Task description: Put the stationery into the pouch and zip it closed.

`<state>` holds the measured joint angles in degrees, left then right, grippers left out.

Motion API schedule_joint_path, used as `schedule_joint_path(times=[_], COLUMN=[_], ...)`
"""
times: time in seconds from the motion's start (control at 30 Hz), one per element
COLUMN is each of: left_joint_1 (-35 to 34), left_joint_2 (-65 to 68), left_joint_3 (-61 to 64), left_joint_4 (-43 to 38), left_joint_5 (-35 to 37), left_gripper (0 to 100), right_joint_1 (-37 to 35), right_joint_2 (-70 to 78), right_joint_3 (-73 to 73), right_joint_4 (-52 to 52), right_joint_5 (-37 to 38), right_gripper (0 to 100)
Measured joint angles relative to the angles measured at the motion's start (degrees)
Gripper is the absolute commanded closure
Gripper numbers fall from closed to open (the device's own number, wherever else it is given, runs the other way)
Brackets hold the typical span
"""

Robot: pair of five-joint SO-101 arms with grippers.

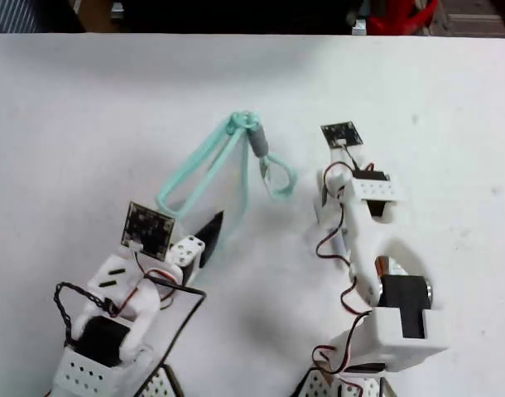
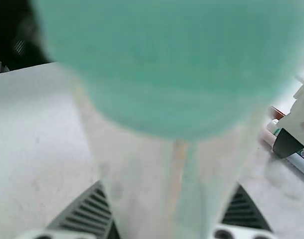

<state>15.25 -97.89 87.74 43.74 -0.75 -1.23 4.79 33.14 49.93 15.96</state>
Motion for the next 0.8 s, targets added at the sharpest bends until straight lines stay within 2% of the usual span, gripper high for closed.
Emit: schedule_joint_path(times=[0.2,0.37,0.8], left_joint_1=[0.00,0.00,0.00], left_joint_2=[0.00,0.00,0.00], left_joint_3=[0.00,0.00,0.00], left_joint_4=[0.00,0.00,0.00], left_joint_5=[0.00,0.00,0.00], left_gripper=[79,79,79], right_joint_1=[-0.09,1.85,3.78], right_joint_2=[-3.69,-5.01,-1.85], right_joint_3=[1.67,3.25,0.62], right_joint_4=[-0.18,-3.25,-4.22], right_joint_5=[0.00,0.00,0.00], right_gripper=[77.7,87.7,88.1])
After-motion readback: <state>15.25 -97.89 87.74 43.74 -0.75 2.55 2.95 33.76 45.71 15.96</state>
